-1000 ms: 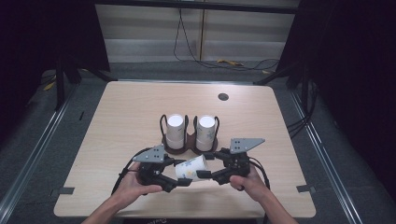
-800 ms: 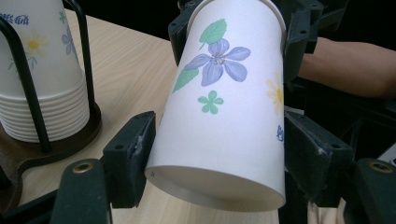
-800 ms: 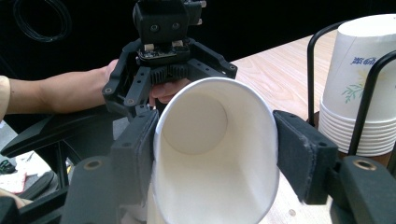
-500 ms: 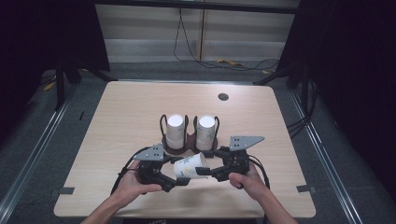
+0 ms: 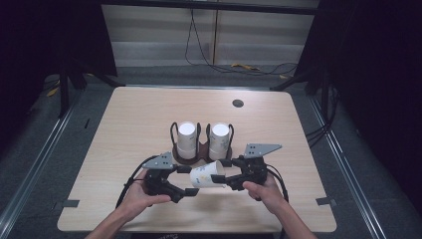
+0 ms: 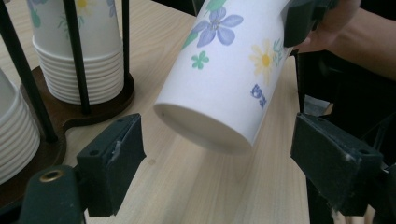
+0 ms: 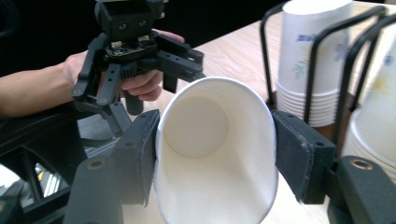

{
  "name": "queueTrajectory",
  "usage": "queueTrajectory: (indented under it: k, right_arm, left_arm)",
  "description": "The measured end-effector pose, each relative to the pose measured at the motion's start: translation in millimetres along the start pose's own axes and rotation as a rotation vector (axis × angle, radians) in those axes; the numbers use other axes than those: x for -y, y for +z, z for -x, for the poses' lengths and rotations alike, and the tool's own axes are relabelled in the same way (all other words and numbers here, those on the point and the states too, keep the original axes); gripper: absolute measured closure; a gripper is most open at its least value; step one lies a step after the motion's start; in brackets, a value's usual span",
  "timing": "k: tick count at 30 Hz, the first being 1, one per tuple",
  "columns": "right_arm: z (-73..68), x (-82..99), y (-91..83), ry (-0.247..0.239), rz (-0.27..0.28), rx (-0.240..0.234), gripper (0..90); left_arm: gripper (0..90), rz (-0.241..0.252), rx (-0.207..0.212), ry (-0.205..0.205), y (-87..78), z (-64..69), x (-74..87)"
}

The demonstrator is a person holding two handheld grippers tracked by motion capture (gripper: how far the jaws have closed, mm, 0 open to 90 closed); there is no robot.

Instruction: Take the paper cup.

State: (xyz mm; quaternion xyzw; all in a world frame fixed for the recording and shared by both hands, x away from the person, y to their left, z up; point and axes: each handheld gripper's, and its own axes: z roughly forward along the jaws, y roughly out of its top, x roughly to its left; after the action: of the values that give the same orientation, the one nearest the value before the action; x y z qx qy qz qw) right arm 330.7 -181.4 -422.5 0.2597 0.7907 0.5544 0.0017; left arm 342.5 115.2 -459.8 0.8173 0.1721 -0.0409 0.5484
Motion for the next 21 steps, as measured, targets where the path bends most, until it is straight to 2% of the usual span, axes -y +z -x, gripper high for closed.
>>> queueTrajectory:
  k: [5,6,7,8,11,12,15,17,18,21]
  right_arm:
    - [1.9,-0.1,-6.0,0.018,-0.011,0.042,35.8]
    - [4.3,-0.1,-8.9,0.027,-0.018,0.072,35.8]
    - [4.3,-0.1,-8.9,0.027,-0.018,0.072,35.8]
    - [6.3,0.2,-12.2,0.032,-0.034,0.108,35.8]
    - [7.1,1.2,-15.4,0.038,-0.045,0.129,35.8]
    - [8.2,2.7,-19.4,0.043,-0.060,0.158,35.8]
    - [11.8,4.4,-25.1,0.051,-0.078,0.204,35.8]
    - [13.1,4.7,-27.0,0.058,-0.077,0.215,35.8]
    - [15.3,4.8,-30.6,0.070,-0.082,0.241,35.8]
    - [17.5,5.1,-33.2,0.071,-0.092,0.267,35.9]
  left_arm:
    - [16.9,-0.009,-0.032,0.000,-1.5,-2.0,0.8]
    - [16.9,-0.019,-0.050,0.001,-3.1,-3.4,1.4]
    - [16.9,-0.019,-0.050,0.001,-3.1,-3.4,1.4]
    - [16.7,-0.025,-0.059,-0.005,-3.6,-4.3,2.6]
    - [16.5,-0.054,-0.071,-0.006,-6.1,-6.0,7.3]
    - [16.5,-0.058,-0.075,-0.006,-6.7,-6.5,8.0]
    - [16.4,-0.059,-0.086,-0.008,-7.5,-7.9,9.0]
    - [16.3,-0.062,-0.096,-0.009,-8.1,-8.7,9.0]
    - [16.3,-0.065,-0.098,-0.010,-8.6,-9.0,9.0]
    - [16.3,-0.064,-0.106,-0.013,-10.3,-10.0,9.7]
